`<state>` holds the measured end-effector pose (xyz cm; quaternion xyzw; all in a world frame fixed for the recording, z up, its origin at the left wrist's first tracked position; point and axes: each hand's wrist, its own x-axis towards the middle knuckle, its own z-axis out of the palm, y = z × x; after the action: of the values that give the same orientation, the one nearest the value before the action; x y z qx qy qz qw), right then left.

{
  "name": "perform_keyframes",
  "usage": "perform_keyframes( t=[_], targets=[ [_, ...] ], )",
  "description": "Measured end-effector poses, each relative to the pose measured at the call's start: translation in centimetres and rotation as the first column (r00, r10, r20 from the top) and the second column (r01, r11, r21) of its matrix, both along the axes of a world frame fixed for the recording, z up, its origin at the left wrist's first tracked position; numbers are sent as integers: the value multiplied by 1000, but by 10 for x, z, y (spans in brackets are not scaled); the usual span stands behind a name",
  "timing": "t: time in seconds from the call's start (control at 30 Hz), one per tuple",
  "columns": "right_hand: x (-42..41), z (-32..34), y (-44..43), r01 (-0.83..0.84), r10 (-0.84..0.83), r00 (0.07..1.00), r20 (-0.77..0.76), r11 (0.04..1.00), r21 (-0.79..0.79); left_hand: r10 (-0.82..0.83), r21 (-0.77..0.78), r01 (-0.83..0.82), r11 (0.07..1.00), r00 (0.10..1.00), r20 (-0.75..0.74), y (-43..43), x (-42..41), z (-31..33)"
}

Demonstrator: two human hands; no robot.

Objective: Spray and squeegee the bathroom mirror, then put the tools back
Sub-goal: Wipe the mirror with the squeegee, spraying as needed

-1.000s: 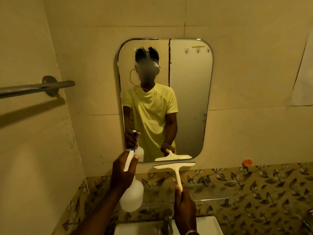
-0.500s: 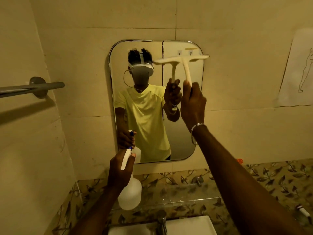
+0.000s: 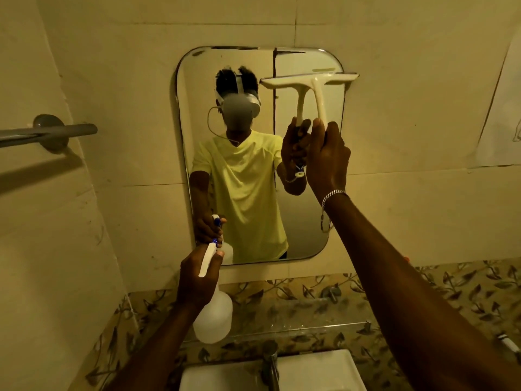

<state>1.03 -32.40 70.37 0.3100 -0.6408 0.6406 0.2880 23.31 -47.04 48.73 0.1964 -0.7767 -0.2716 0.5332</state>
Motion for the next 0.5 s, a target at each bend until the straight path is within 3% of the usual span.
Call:
perform_keyframes(
  t=[0.5],
  targets=[
    [41,-243,31,-70,50,983,178,992,106,-3,8,2,1000,999,44,11,0,-11]
  ],
)
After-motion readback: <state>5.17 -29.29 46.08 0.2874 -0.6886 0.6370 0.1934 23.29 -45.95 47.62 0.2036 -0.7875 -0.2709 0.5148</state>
